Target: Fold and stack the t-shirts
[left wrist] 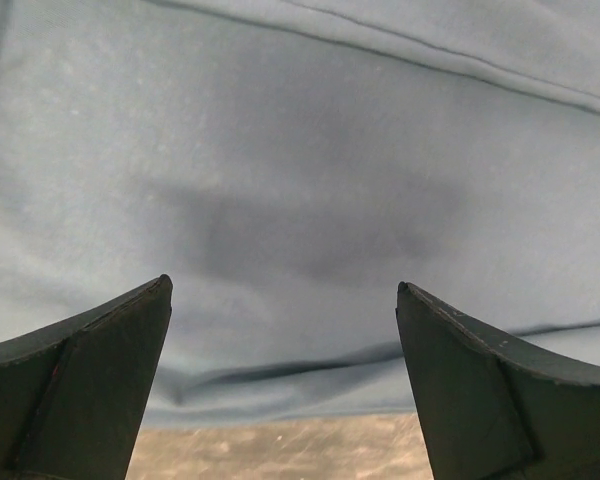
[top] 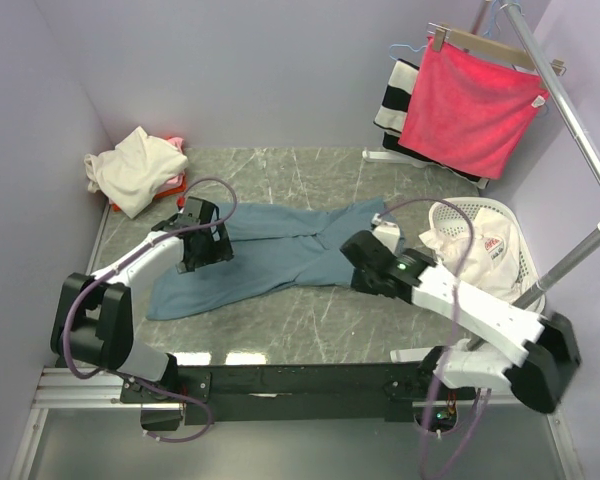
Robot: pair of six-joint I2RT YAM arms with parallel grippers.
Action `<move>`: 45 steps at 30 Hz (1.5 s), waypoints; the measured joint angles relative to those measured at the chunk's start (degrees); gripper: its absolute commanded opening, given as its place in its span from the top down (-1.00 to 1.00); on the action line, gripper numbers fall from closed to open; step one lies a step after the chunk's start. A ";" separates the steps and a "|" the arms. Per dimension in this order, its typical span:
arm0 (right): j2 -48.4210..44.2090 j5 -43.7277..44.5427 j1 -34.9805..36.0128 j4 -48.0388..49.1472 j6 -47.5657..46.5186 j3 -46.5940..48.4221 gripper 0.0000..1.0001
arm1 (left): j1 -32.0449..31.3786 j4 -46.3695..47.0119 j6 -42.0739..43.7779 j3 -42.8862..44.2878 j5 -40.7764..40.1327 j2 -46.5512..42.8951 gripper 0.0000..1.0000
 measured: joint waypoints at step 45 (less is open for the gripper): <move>-21.79 2.34 13.11 -19.34 8.83 7.04 -0.72 | 0.81 -5.68 6.36 8.33 -0.31 1.09 -0.99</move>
